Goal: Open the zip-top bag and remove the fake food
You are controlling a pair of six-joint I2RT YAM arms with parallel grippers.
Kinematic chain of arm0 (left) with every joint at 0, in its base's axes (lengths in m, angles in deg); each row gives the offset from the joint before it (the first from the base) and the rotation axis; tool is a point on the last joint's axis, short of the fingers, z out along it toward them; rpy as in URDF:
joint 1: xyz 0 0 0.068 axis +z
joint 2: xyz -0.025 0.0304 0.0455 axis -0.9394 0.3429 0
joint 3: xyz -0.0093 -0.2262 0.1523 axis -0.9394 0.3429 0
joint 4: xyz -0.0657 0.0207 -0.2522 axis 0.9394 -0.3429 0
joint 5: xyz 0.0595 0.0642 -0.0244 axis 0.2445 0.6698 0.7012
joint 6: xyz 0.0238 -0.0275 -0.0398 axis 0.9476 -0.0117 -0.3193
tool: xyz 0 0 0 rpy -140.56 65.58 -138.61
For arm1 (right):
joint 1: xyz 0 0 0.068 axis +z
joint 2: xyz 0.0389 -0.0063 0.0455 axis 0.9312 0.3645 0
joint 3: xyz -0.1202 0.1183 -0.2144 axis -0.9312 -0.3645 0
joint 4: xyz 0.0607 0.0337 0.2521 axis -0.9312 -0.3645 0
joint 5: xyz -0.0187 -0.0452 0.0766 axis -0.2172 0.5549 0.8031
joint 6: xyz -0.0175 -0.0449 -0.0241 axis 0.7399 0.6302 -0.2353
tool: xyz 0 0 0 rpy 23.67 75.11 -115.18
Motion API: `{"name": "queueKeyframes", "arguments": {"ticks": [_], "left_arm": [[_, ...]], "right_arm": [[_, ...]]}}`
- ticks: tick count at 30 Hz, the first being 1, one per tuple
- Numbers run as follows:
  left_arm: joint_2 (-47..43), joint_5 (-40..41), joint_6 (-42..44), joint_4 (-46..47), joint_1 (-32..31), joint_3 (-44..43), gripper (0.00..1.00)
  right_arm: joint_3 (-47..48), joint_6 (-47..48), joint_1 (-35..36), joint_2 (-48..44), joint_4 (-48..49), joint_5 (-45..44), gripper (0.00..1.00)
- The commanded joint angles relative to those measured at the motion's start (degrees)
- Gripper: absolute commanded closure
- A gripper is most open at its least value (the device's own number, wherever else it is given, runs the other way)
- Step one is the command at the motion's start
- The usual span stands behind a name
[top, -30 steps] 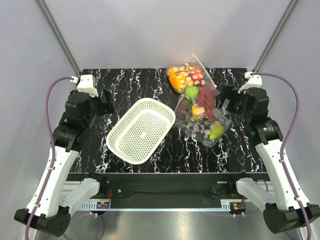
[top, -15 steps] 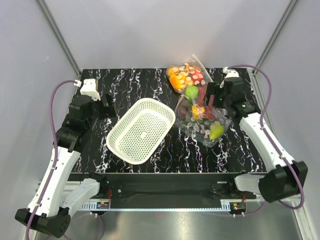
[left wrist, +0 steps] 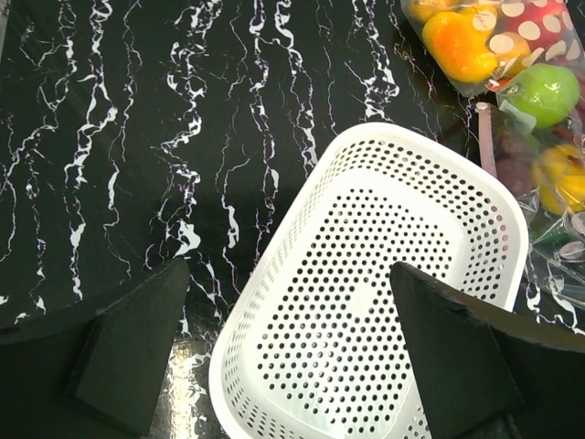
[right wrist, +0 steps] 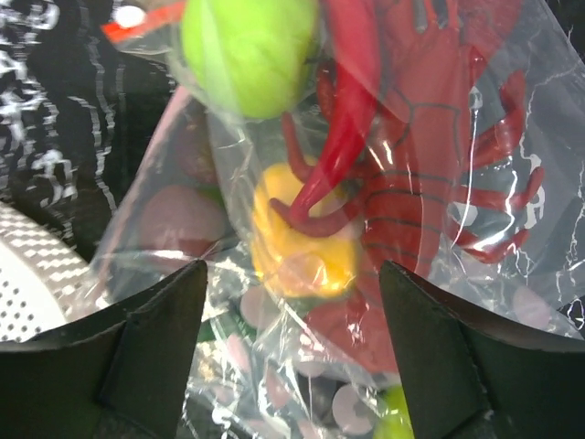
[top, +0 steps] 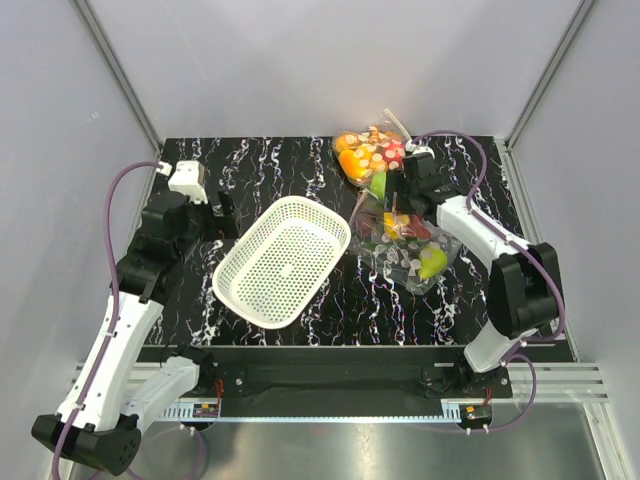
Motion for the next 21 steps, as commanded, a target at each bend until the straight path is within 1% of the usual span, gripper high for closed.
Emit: {"name": "queueKeyframes", "arguments": {"ticks": [1,5,7,8,9,10,13,15,21], "left_arm": [[-0.06,-2.61,-0.42,3.39,0.04,0.35,0.01],[0.03,-3.85,-0.25,4.00,0.04,0.52,0.01],[-0.06,-3.76,-0.07,3.83,0.04,0.52,0.01],[0.03,-3.76,0.02,3.92,0.04,0.61,0.01],[-0.14,-3.85,0.02,3.92,0.04,0.61,0.01],[-0.14,-4.20,-0.07,4.00,0.04,0.70,0.01],[-0.06,-5.16,-0.16,4.53,0.04,0.88,0.01],[-0.06,-5.34,0.10,4.62,-0.05,0.88,0.01],[-0.06,-5.43,-0.16,5.32,-0.40,0.70,0.01]], "right_arm": [[3.20,0.44,0.73,2.97,2.56,-5.96,0.18],[4.25,0.62,0.64,6.23,1.68,-7.38,0.29],[4.61,1.06,0.64,7.38,1.41,-7.99,0.46],[4.52,1.15,0.64,7.47,1.59,-7.99,0.57],[4.52,1.41,0.64,7.47,1.76,-7.91,0.75],[4.69,1.84,0.73,7.12,2.03,-7.21,0.83],[5.83,3.07,0.64,5.20,1.07,-7.02,1.00],[6.36,4.04,0.73,3.17,-0.25,-7.46,1.00],[8.65,7.47,0.81,-8.86,-5.35,-7.12,1.00]]}}
